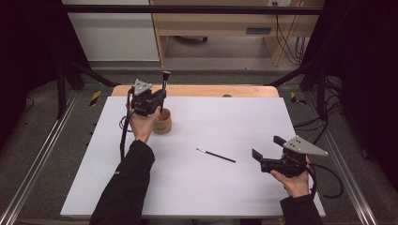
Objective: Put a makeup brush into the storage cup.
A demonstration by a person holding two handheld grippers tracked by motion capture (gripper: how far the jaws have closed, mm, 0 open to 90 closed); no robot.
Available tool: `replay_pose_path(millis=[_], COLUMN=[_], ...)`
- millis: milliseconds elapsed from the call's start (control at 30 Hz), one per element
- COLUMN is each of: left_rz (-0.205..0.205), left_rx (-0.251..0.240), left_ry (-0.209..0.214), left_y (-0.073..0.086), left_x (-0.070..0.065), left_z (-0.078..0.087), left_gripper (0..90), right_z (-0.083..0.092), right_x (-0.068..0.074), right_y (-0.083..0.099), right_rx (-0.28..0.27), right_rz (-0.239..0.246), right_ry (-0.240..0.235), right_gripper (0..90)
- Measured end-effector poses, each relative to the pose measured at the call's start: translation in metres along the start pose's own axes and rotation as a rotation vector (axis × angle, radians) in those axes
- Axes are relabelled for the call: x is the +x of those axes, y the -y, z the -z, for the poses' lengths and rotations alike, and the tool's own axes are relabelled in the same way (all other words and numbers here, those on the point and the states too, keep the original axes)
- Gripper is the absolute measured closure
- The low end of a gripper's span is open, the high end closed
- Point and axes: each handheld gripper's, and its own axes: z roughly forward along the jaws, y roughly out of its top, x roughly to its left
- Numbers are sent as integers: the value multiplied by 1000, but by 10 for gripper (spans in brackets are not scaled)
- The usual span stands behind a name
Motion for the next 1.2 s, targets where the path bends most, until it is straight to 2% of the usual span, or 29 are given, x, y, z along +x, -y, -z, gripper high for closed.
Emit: replay_pose_path(millis=[333, 567, 667, 733, 1200], left_rz=[4, -16, -4, -13, 0], left_rx=[17, 36, 37, 46, 76], left_ry=[-12, -23, -14, -22, -20], left_y=[7, 11, 14, 16, 32], left_x=[5, 4, 5, 4, 5], left_z=[-10, -17, -18, -20, -25], left_gripper=[781, 781, 781, 781, 781], right_z=[-1, -1, -1, -2, -3], right_x=[1, 1, 1, 1, 2], right_y=[0, 0, 0, 0, 1], right_rx=[2, 4, 2, 4, 9], right_rz=[3, 5, 4, 5, 6], right_ry=[-3, -5, -5, -5, -7], right_gripper=[60, 60, 60, 60, 60])
